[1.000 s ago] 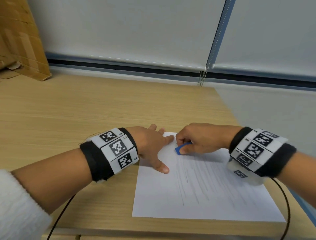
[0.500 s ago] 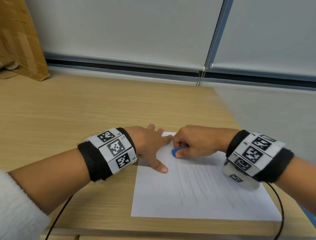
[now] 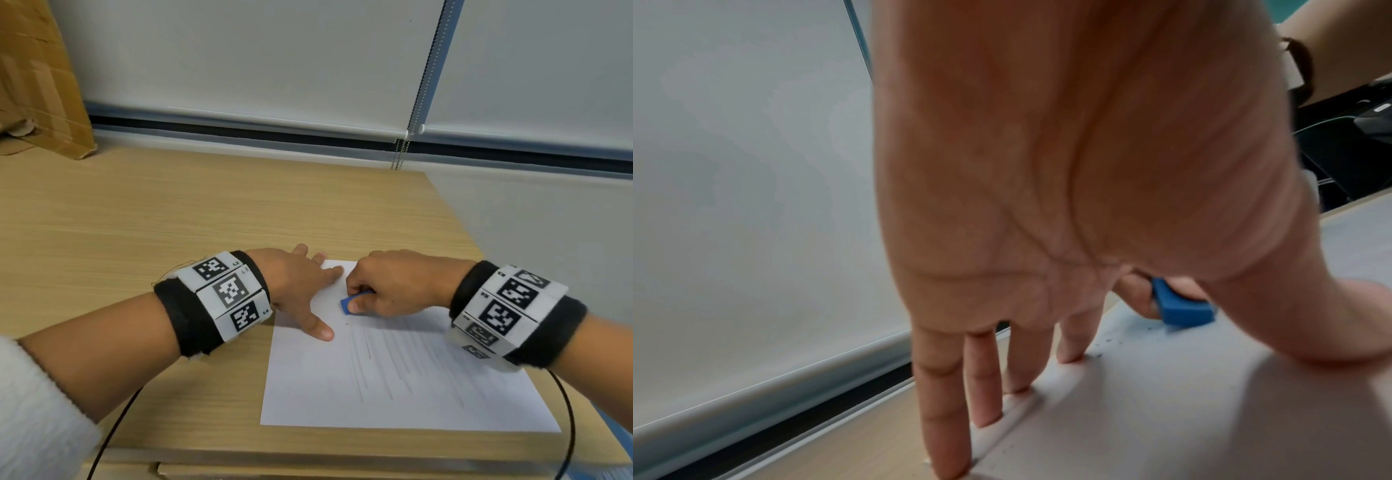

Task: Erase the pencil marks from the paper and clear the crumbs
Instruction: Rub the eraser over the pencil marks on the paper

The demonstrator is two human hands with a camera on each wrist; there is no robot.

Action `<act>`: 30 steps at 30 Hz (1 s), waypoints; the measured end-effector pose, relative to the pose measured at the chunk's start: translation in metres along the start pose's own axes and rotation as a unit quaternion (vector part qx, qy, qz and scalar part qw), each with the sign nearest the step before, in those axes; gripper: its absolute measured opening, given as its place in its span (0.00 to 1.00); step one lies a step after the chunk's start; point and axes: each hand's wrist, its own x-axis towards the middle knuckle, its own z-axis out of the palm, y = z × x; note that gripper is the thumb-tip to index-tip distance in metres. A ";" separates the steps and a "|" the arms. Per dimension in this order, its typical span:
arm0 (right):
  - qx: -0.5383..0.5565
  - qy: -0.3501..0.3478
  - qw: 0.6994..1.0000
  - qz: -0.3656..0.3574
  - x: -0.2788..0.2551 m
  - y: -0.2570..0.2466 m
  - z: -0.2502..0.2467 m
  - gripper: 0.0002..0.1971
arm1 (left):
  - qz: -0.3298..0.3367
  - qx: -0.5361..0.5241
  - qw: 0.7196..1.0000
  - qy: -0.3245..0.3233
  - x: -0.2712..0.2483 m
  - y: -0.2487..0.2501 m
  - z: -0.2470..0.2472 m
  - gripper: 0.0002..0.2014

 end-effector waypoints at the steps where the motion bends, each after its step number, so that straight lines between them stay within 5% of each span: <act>1: -0.003 0.011 1.000 0.002 -0.001 0.000 0.003 0.15 | 0.001 0.001 1.000 0.000 0.000 0.000 0.000 0.54; 6: -0.011 0.001 0.999 -0.041 -0.014 -0.013 0.011 0.17 | 0.003 -0.005 1.000 0.001 -0.001 0.000 -0.001 0.54; 10: 0.002 0.030 1.000 -0.011 -0.004 -0.008 0.010 0.16 | 0.002 -0.005 1.000 0.004 -0.001 0.000 0.001 0.53; 15: 0.005 -0.024 0.998 -0.054 -0.018 -0.019 0.012 0.17 | -0.004 -0.004 1.000 0.008 0.001 0.000 0.001 0.54; 20: -0.008 0.028 1.000 -0.011 -0.009 -0.011 0.009 0.19 | -0.002 -0.008 1.000 0.009 0.000 -0.001 0.002 0.53; 25: 0.018 -0.040 0.998 -0.043 -0.024 -0.020 0.013 0.18 | 0.000 -0.002 1.000 0.007 0.001 0.001 0.001 0.52; 30: 0.020 0.019 1.000 0.003 -0.009 -0.004 0.011 0.19 | 0.007 0.002 1.000 0.003 -0.001 0.001 -0.001 0.51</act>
